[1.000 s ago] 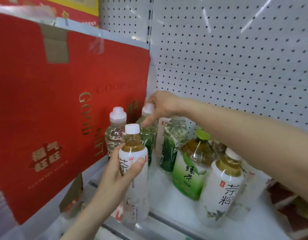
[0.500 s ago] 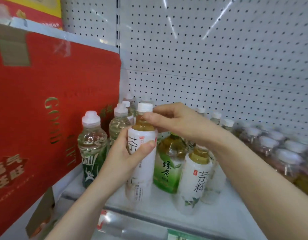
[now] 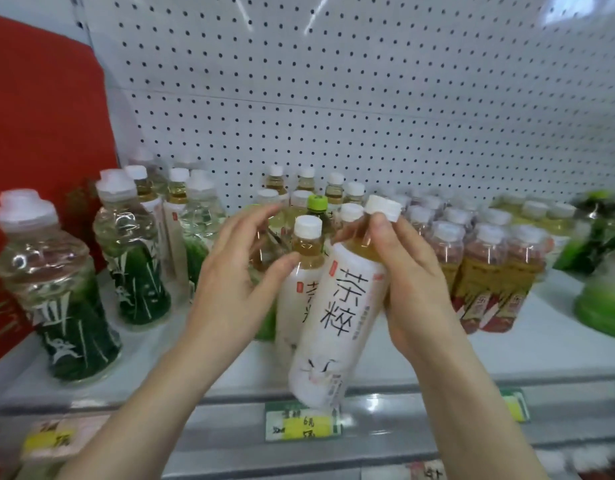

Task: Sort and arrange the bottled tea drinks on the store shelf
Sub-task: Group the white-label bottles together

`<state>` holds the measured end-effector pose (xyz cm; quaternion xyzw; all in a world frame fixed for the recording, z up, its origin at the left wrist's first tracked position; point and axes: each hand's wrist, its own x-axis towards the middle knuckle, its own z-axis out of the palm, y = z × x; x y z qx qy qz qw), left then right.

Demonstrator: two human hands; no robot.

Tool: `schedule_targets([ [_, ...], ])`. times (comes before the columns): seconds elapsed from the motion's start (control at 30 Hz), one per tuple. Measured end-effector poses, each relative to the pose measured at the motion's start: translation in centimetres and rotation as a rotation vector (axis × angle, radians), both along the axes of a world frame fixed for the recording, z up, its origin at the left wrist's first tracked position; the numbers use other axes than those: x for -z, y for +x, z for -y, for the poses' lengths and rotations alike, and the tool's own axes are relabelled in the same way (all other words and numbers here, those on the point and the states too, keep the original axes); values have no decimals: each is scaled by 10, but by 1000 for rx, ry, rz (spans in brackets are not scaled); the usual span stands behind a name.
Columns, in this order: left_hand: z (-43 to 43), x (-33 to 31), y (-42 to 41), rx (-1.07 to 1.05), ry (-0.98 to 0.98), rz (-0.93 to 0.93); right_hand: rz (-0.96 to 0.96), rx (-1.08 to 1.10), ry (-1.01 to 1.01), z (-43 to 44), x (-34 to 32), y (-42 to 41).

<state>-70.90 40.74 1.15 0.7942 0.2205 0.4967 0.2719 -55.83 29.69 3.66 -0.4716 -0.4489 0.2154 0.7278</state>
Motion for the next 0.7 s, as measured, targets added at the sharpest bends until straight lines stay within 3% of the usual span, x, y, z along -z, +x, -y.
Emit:
schedule_targets([
  [0.13,-3,-3,23,-31,83,-173,17,216,-33,15,0,41],
  [0.3,-5,1,31,-16,18,-142,387,488,-114,-6,17,76],
  [0.4,-7,4,31,-11,-15,-96,484,487,-143,-31,33,84],
  [0.7,-3,5,34,-16,-6,-68,497,394,-190,-65,36,100],
])
